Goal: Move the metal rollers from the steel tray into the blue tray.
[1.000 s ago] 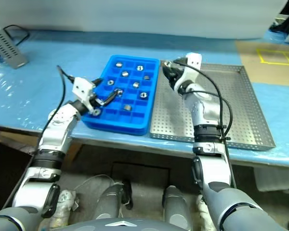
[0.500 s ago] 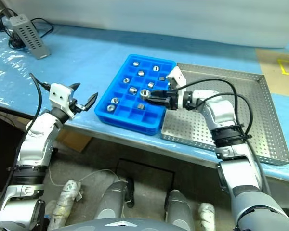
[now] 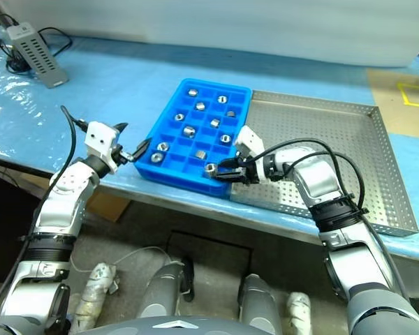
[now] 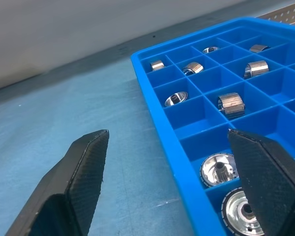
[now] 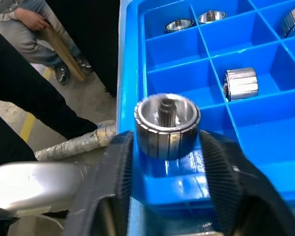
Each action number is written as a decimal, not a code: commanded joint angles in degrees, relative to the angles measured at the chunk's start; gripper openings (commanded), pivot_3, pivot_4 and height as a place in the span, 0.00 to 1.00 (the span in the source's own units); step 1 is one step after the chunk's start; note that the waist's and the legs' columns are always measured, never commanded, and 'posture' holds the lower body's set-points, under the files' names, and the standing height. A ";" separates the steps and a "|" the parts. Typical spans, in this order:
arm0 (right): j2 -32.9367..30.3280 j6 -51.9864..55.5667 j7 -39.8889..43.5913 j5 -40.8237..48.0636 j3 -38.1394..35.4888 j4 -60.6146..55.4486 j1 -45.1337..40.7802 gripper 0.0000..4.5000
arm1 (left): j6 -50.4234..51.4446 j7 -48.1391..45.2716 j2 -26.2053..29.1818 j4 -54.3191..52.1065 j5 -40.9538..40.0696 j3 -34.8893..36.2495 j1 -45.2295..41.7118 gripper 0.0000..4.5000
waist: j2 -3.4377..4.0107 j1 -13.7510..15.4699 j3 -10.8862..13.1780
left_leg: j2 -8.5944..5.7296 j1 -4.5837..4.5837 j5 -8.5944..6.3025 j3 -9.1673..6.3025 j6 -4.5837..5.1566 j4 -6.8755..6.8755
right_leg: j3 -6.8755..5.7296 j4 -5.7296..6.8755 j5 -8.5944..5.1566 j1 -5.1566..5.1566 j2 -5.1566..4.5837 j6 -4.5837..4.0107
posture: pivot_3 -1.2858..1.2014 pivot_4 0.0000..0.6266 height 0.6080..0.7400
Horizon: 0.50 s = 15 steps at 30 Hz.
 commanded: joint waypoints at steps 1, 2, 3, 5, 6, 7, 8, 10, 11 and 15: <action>1.36 -2.00 -3.11 -0.43 -2.71 0.71 -1.14 0.78 | -1.32 -0.45 0.17 -0.51 0.81 -1.04 -1.30 0.90 | -0.01 -0.08 0.00 | -0.01 0.04 0.00 0.00 0.00 0.01 | 0.00 0.00 0.00 0.04 0.00 0.00 | 0.52 0.24 1.00; 2.08 -3.86 -4.65 -1.14 -3.41 2.13 -1.82 0.85 | -1.36 -0.51 -0.12 -0.54 1.04 -1.58 -1.16 0.90 | 0.00 -0.10 -0.01 | -0.01 0.07 0.00 0.00 0.00 0.01 | 0.01 0.00 0.01 0.06 0.00 -0.02 | 0.52 0.24 1.00; 3.12 -6.37 -7.20 -2.26 -4.41 4.41 -3.03 0.90 | -1.48 -0.52 -0.44 -0.54 1.34 -2.19 -1.08 0.90 | 0.00 -0.15 -0.01 | -0.01 0.08 0.00 0.00 -0.01 0.02 | 0.02 0.01 0.02 0.05 -0.01 -0.03 | 0.52 0.24 1.00; 4.82 -9.08 -10.78 -2.85 -6.80 8.56 -5.59 0.90 | -1.75 0.19 -0.95 -0.09 2.12 -2.79 -1.42 0.90 | -0.01 -0.21 0.00 | 0.00 0.07 0.02 0.01 -0.03 0.02 | 0.03 0.04 0.03 0.01 -0.01 -0.05 | 0.52 0.24 1.00; 5.30 -10.48 -11.77 -3.00 -7.72 10.18 -6.67 0.90 | -1.89 0.87 -1.35 0.41 2.25 -2.64 -1.84 0.90 | -0.01 -0.18 0.00 | 0.00 0.06 0.02 0.01 -0.04 0.02 | 0.03 0.06 0.04 -0.02 0.00 -0.06 | 0.52 0.24 1.00; 5.84 -11.86 -13.20 -3.27 -8.81 12.15 -8.00 0.90 | -2.08 1.43 -1.86 0.90 2.30 -2.64 -2.42 0.90 | -0.01 -0.17 0.00 | 0.00 0.04 0.03 0.01 -0.05 0.02 | 0.03 0.07 0.04 -0.04 0.00 -0.06 | 0.52 0.24 1.00; 6.21 -13.47 -14.55 -3.53 -9.90 14.37 -9.32 0.90 | -2.20 1.85 -2.49 1.23 2.50 -2.97 -3.02 0.90 | -0.01 -0.18 0.00 | 0.00 0.03 0.03 0.01 -0.04 0.02 | 0.03 0.07 0.04 -0.04 0.00 -0.06 | 0.53 0.24 1.00; 7.04 -17.43 -17.79 -4.62 -11.65 18.73 -11.87 0.90 | -2.67 1.70 -3.46 1.71 2.92 -4.04 -3.96 0.90 | -0.01 -0.05 0.00 | 0.00 -0.03 0.03 0.01 -0.04 0.01 | 0.02 0.07 0.04 -0.09 0.00 -0.06 | 0.53 0.24 1.00; 7.45 -20.54 -20.61 -5.62 -12.78 22.27 -13.93 0.90 | -2.98 1.62 -4.27 2.06 3.61 -5.26 -4.69 0.90 | -0.01 -0.03 0.00 | 0.00 -0.04 0.02 0.02 -0.03 0.01 | 0.01 0.05 0.04 -0.09 0.00 -0.07 | 0.53 0.24 1.00; 9.61 -30.50 -31.59 -8.59 -16.50 34.67 -21.81 0.90 | -4.16 2.07 -7.32 3.66 5.54 -8.43 -7.56 0.90 | -0.01 -0.11 0.00 | -0.04 -0.10 0.02 0.02 0.00 0.05 | 0.01 0.06 0.04 -0.13 -0.03 -0.08 | 0.54 0.24 1.00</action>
